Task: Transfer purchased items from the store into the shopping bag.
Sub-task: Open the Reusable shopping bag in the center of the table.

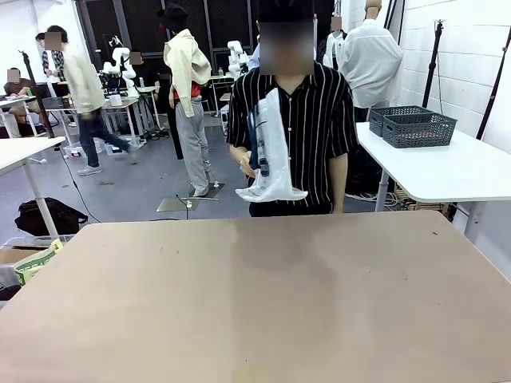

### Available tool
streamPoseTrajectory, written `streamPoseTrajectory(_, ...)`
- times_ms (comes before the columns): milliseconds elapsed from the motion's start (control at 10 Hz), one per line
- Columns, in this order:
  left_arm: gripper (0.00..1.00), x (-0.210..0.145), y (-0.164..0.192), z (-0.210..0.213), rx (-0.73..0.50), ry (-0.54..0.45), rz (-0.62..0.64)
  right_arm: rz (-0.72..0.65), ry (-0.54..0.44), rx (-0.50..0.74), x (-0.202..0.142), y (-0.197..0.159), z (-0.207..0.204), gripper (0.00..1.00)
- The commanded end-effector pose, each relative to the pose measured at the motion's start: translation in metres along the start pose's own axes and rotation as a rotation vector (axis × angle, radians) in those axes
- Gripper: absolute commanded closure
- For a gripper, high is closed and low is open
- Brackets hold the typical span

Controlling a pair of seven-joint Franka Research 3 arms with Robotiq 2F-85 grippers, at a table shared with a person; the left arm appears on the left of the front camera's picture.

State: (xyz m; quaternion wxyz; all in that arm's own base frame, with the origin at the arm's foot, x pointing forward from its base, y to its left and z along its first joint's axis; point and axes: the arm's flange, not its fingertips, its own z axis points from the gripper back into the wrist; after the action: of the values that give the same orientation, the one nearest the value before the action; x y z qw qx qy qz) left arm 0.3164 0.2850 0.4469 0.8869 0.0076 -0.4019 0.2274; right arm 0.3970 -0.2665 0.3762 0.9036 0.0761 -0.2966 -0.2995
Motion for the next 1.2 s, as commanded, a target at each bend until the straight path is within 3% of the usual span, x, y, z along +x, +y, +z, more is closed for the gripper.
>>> streamPoseTrajectory(0,0.0,-0.0007,-0.0001,-0.0005,0.01,0.005,0.013,0.002,0.001,-0.011,0.0014,0.0011,0.0016,0.0)
streamPoseTrajectory(1100,0.0,-0.0007,-0.0001,-0.0005,0.01,0.005,0.013,0.002,0.001,-0.011,0.0014,0.0011,0.0016,0.0)
